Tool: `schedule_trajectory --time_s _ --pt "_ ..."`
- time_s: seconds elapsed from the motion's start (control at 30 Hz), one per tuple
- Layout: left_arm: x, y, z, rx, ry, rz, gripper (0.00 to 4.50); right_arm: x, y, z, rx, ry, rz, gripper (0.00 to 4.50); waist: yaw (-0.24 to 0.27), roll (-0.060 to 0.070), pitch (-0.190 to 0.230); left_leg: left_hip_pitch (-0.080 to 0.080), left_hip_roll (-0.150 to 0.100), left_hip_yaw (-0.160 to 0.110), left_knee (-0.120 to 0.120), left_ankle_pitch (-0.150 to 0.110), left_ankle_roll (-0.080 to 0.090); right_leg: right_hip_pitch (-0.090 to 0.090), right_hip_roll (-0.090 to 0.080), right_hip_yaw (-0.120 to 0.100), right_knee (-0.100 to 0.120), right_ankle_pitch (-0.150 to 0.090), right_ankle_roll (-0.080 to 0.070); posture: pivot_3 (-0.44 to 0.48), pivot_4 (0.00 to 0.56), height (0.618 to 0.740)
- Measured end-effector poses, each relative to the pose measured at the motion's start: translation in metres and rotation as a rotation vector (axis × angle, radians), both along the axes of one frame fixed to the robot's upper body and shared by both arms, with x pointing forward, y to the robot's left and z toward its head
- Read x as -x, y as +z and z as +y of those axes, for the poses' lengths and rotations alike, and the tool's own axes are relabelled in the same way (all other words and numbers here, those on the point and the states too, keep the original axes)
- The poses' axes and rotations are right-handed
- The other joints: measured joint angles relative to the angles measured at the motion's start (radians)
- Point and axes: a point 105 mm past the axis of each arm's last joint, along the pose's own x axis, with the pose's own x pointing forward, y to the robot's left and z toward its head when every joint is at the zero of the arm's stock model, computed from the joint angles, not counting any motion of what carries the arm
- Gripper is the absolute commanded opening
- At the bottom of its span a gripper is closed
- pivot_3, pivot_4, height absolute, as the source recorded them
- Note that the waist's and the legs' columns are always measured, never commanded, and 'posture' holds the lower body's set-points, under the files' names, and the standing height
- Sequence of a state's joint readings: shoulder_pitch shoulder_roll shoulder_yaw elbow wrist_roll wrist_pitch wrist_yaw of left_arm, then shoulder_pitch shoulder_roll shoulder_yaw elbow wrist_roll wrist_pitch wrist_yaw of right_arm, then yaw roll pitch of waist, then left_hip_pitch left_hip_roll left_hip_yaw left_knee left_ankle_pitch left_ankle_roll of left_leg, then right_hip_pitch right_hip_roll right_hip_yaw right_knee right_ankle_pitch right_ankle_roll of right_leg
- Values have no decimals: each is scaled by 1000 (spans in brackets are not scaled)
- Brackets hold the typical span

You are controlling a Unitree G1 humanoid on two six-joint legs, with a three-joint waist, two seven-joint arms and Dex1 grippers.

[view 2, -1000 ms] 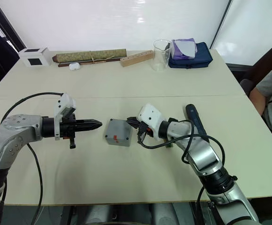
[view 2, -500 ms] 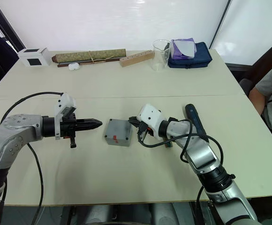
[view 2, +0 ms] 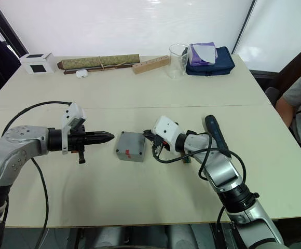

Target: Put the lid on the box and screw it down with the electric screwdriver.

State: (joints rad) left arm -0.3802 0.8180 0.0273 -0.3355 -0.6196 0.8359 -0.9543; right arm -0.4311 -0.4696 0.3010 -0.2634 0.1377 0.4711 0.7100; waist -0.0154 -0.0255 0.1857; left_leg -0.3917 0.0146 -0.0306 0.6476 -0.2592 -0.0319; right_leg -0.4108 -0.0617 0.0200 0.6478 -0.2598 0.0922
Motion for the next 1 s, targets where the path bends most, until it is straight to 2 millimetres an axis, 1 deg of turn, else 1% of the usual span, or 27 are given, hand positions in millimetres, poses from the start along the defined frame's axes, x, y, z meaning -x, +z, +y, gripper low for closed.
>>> schedule_trajectory --time_s 0.03,0.1,0.17,0.2,0.23,0.27,0.33,0.43,0.5,0.53,0.57,0.6,0.63,0.7,0.77,0.8,0.87,0.9,0.97,1.0 --pt "0 -1 -1 0 -2 2 0 0 0 0 0 -1 1 988 0 0 0 0 0 0 0 0 0 0 0 0 0 0 0 0 150 740" --pt "0 -1 -1 0 -3 2 0 0 -1 0 -1 1 3 1843 0 0 0 0 0 0 0 0 0 0 0 0 0 0 0 0 150 740" --pt "-1 1 -1 1 -5 -4 0 0 0 1 -3 2 3 2536 0 0 0 0 0 0 0 0 0 0 0 0 0 0 0 0 150 740" --pt "-1 2 -2 2 -6 -8 0 0 0 1 -4 3 4 3057 0 0 0 0 0 0 0 0 0 0 0 0 0 0 0 0 150 740" --pt "-1 2 -2 2 -6 -9 0 0 0 1 -4 3 4 3269 0 0 0 0 0 0 0 0 0 0 0 0 0 0 0 0 150 740" --pt "-1 2 -2 4 -7 -9 0 0 0 1 -4 2 3 3730 0 0 0 0 0 0 0 0 0 0 0 0 0 0 0 0 150 740" --pt "-1 2 -3 7 -8 -9 0 0 0 1 -5 1 3 4435 0 0 0 0 0 0 0 0 0 0 0 0 0 0 0 0 150 740" --pt "-2 3 -5 21 -9 -13 0 -1 1 0 -17 -6 9 4435 0 0 0 0 0 0 0 0 0 0 0 0 0 0 0 0 150 740" --pt "-9 10 -12 58 1 -41 0 -5 13 -7 -90 -68 24 4435 4 0 0 -1 0 -1 0 0 0 0 0 0 0 0 0 0 150 740" --pt "-12 17 -17 78 1 -59 0 -7 24 -12 -141 -107 27 4435 7 0 0 -1 0 -1 1 0 0 0 0 -1 0 0 0 0 150 740" --pt "-12 25 -23 102 -21 -75 0 -7 35 -20 -178 -137 42 4435 9 0 1 -2 -1 -1 1 0 0 0 -1 -1 0 0 0 0 150 740" --pt "-11 35 -29 122 -56 -91 0 -7 49 -34 -199 -173 58 4479 8 0 1 -2 -2 -1 1 0 0 1 -2 -1 -1 0 0 0 150 740" --pt "-8 40 -33 130 -88 -98 0 -8 57 -45 -198 -202 64 4479 7 0 1 -2 -2 -1 1 0 0 1 -2 0 -1 0 0 0 150 740" --pt "5 50 -42 126 -195 -113 0 -10 82 -82 -181 -309 88 4479 4 1 1 -1 -2 0 1 0 0 1 -3 0 -2 0 0 0 150 740" --pt "11 48 -48 82 -260 -106 0 -9 97 -104 -162 -387 116 4479 0 1 1 0 -2 0 -1 0 0 1 -2 0 -2 0 0 0 150 740" --pt "14 43 -51 41 -295 -105 0 -12 102 -114 -154 -450 162 4479 -5 2 1 1 0 1 -1 0 0 1 0 1 -1 -1 -3 0 150 740" --pt "23 36 -61 -9 -381 -109 0 -13 103 -139 -97 -585 308 4479 -4 5 3 1 0 1 -2 0 0 -1 0 1 0 -1 -5 0 150 740" --pt "26 33 -64 -24 -418 -112 0 -10 95 -156 -53 -652 411 4479 0 6 3 0 0 0 -2 0 0 -1 0 1 -1 -2 -6 0 150 740" --pt "27 30 -64 -46 -437 -119 0 -4 82 -173 6 -718 521 4479 3 5 4 -1 0 0 -2 0 0 -1 0 0 -1 -3 -8 0 150 740" --pt "26 31 -64 -52 -442 -130 0 -1 74 -176 46 -732 564 4479 2 6 4 -1 0 1 -2 0 0 -1 0 1 -2 -3 -8 0 150 740"
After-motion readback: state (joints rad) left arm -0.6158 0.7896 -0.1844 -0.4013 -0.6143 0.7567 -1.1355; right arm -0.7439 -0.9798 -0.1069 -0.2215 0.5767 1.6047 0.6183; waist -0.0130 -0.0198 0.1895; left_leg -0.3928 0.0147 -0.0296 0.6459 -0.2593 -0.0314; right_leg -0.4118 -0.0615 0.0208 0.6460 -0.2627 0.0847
